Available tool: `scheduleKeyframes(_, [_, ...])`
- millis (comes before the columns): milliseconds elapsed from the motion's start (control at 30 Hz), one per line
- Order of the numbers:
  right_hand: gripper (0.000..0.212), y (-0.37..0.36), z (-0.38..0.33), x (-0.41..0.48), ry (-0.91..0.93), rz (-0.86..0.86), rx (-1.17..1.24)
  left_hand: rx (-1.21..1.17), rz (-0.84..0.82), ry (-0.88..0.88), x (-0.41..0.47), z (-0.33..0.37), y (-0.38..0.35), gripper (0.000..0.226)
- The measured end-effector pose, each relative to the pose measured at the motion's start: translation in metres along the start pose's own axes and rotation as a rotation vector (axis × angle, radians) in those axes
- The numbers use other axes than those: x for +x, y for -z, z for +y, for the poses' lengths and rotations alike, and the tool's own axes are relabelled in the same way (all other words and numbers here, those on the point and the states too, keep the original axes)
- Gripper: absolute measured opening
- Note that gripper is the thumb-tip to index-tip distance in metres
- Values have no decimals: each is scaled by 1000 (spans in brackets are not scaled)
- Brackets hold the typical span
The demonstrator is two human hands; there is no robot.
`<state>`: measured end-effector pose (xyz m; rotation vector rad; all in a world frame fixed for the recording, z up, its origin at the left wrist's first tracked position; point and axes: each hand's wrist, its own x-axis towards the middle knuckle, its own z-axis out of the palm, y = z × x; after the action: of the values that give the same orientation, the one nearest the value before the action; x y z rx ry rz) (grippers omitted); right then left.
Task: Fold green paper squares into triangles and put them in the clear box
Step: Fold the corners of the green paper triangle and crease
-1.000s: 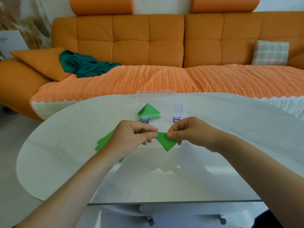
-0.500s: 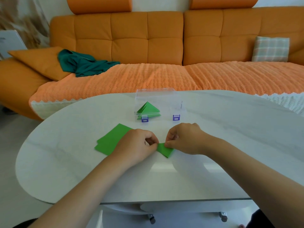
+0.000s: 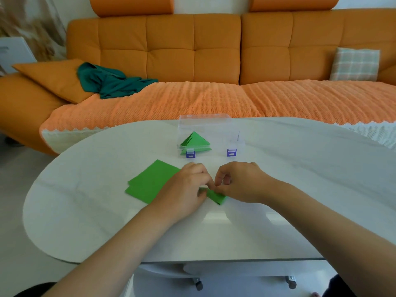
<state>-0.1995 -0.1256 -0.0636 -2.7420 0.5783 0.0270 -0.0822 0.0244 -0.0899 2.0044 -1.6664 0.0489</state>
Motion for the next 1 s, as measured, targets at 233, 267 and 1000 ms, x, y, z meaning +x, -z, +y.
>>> scheduleKeyframes(233, [2, -2, 2, 2, -16, -16, 129, 11, -99, -102, -12, 4, -2, 37])
scheduleKeyframes(267, [2, -2, 3, 2, -16, -14, 142, 27, -112, -103, -14, 5, -1, 38])
scheduleKeyframes(1000, [24, 16, 17, -5, -38, -141, 271, 17, -210, -8, -24, 17, -3, 43])
